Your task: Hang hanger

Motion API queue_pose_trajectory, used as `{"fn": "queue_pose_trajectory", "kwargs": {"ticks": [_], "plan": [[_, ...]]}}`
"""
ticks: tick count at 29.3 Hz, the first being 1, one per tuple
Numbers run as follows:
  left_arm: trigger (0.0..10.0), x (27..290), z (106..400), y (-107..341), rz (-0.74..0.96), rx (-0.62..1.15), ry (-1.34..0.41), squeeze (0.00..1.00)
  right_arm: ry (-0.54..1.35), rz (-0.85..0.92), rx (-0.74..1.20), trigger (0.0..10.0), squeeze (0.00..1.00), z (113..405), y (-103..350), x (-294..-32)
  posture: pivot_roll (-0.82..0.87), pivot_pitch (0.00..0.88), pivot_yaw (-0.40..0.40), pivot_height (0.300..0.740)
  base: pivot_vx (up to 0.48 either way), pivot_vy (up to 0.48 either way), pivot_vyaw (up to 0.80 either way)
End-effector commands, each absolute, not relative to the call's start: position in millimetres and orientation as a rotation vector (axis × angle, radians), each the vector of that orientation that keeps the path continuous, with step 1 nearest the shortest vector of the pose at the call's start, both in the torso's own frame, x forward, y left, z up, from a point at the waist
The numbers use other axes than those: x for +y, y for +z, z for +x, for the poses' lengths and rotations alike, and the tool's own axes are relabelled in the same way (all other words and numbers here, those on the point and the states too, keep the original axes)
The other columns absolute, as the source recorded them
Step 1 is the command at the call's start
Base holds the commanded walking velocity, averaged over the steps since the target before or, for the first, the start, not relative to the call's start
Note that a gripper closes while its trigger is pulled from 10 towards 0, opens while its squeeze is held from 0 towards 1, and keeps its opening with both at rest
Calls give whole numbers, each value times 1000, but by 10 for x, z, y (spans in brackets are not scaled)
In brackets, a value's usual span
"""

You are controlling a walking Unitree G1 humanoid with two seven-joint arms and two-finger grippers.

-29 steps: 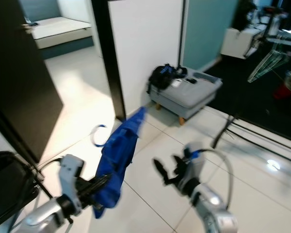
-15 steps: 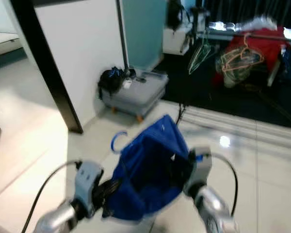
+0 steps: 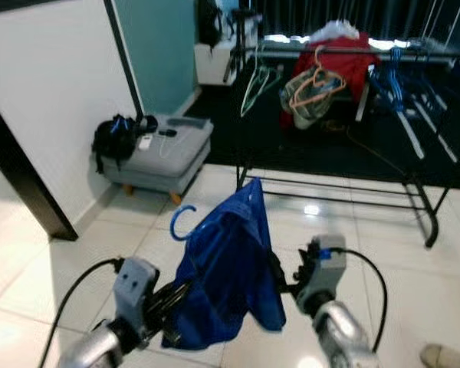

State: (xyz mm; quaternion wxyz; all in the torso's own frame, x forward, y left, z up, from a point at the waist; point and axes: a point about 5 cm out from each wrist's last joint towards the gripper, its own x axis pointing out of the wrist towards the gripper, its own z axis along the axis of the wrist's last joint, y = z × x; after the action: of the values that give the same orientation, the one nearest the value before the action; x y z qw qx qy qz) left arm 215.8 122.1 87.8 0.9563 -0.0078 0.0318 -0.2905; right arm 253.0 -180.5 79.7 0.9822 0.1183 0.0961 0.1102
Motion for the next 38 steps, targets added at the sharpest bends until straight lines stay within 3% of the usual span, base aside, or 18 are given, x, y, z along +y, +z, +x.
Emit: {"fn": "queue_pose_trajectory", "kwargs": {"ticks": [1, 15, 26, 33, 38], "plan": [[10000, 1253, 2185, 958, 8, 14, -579, 0, 242, 245, 197, 10000, 0, 2544, 803, -1736, -32, 0, 15, 740, 480, 0, -800], [10000, 1106, 2371, 1156, 73, -52, -588, 0, 238, 258, 182, 10000, 0, 2566, 814, -1710, -46, 0, 34, 740, 480, 0, -800], [10000, 880, 2480, 1283, 102, -91, -643, 0, 246, 251, 170, 10000, 0, 2595, 829, -1695, -50, 0, 37, 740, 480, 0, 0], [10000, 810, 2481, 1256, 111, -76, -666, 0, 247, 248, 171, 10000, 0, 2594, 818, -1688, -55, 0, 42, 740, 480, 0, -705], [10000, 778, 2517, 1237, 118, -54, -654, 0, 248, 257, 161, 10000, 0, 2595, 821, -1690, -58, 0, 42, 740, 480, 0, 0]]}}
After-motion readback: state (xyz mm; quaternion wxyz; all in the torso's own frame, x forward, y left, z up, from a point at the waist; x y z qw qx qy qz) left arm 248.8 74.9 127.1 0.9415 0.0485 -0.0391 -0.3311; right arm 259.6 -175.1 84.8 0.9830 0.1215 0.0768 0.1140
